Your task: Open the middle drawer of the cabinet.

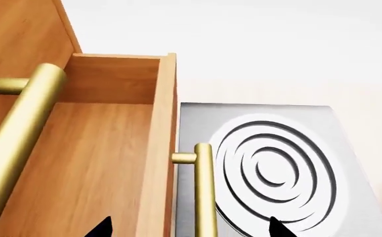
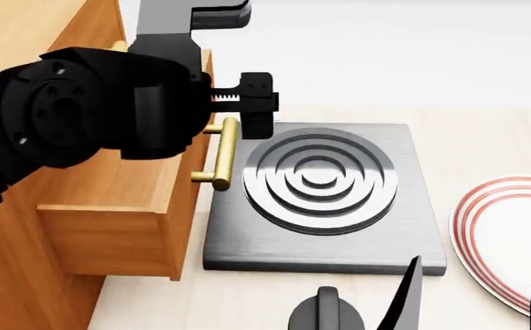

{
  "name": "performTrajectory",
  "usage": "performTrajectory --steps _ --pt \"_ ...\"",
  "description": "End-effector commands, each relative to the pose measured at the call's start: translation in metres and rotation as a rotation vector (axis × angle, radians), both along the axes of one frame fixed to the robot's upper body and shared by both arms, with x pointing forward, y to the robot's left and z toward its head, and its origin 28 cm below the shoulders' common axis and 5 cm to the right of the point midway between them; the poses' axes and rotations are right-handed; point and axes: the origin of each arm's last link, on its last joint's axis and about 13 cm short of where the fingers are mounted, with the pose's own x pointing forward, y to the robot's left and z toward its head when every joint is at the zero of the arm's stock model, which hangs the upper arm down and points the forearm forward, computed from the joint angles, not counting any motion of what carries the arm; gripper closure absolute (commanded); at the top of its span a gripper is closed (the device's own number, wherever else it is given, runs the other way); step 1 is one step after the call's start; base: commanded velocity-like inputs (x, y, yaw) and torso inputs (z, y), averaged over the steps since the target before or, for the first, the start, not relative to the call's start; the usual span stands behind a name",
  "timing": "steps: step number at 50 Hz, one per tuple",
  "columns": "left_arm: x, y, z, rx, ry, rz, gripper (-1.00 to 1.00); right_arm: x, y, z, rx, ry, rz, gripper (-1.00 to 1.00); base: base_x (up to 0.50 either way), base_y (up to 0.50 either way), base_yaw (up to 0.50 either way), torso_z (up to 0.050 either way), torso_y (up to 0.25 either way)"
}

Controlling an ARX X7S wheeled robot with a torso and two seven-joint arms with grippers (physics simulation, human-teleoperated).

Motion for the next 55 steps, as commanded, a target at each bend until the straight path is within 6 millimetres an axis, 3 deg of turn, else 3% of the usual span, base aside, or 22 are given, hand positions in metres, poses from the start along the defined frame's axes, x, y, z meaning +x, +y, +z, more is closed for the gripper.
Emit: performTrajectory --steps 1,22,55 --pt "0.001 0.002 -0.018 0.022 0.033 -0.018 -1.00 0.000 0.000 0.000 0.000 0.001 0.000 -1.00 0.00 0.00 0.00 0.000 0.000" --pt "0.010 0.008 -0.035 -0.027 0.056 0.074 -1.00 0.001 0.001 0.001 -0.004 0.007 0.001 -1.00 0.00 0.00 0.00 0.000 0.000" --pt "-0.005 -0.004 -0.036 -0.080 0.126 -0.117 -1.00 0.000 0.001 0.000 -0.004 0.006 0.004 -1.00 0.00 0.00 0.00 0.000 0.000"
